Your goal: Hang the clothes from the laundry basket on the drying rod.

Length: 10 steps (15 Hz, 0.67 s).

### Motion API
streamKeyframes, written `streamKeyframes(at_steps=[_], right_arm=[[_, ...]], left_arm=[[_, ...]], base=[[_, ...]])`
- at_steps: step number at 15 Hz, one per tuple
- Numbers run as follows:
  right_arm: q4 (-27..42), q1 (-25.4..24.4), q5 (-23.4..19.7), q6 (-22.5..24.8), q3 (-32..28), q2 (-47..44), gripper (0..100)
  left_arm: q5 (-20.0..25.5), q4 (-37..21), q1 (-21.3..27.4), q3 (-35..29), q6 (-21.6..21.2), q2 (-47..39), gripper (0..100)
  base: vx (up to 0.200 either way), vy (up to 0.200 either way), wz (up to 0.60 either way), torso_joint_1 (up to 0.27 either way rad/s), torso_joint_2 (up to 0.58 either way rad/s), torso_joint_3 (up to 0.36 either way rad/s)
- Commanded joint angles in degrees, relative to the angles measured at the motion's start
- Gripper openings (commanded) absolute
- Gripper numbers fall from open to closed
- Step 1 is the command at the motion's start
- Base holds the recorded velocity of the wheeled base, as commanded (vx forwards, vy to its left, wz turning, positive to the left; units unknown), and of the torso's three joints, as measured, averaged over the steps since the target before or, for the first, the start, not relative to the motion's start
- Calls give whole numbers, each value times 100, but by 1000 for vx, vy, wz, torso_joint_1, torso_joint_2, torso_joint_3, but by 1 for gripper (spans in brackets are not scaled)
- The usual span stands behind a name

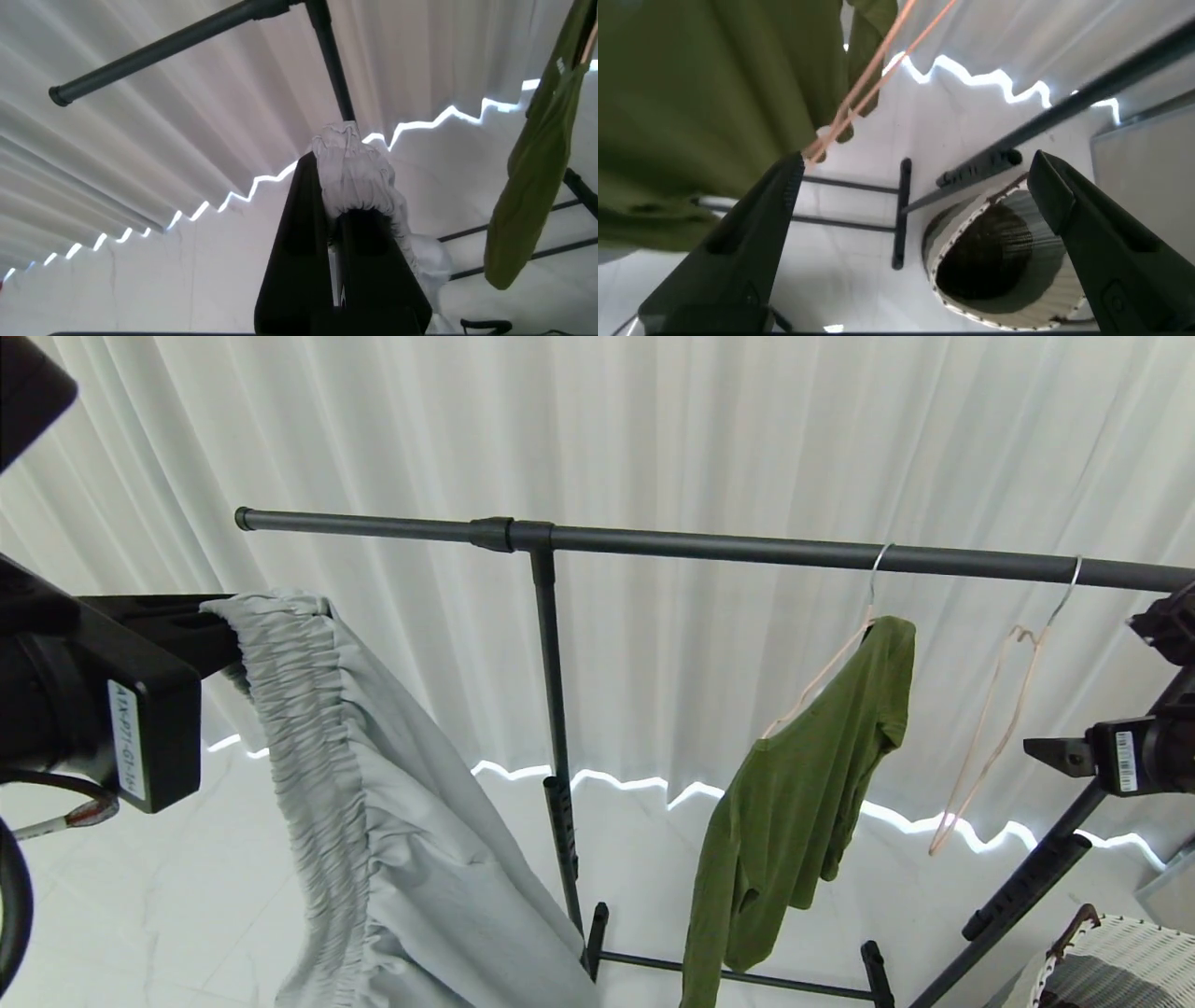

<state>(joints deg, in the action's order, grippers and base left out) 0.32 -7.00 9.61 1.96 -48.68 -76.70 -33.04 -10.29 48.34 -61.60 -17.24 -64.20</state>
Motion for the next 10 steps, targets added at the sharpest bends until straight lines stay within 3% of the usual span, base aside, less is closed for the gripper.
streamKeyframes(at_steps=[1,4,10], right_arm=[[-471,-74,138,-100,-28,-829,100],[-744,-65,375,-82,-28,-1215,100],[-752,-39,375,-135,-19,-1321,100]], left_arm=[[-1,1,0,8,1,21,0],[-1,1,-8,52,1,39,0],[-1,1,-8,60,1,-23,0]], base=[[0,0,0,0,0,0],[0,0,0,0,0,0],[0,0,0,0,0,0]])
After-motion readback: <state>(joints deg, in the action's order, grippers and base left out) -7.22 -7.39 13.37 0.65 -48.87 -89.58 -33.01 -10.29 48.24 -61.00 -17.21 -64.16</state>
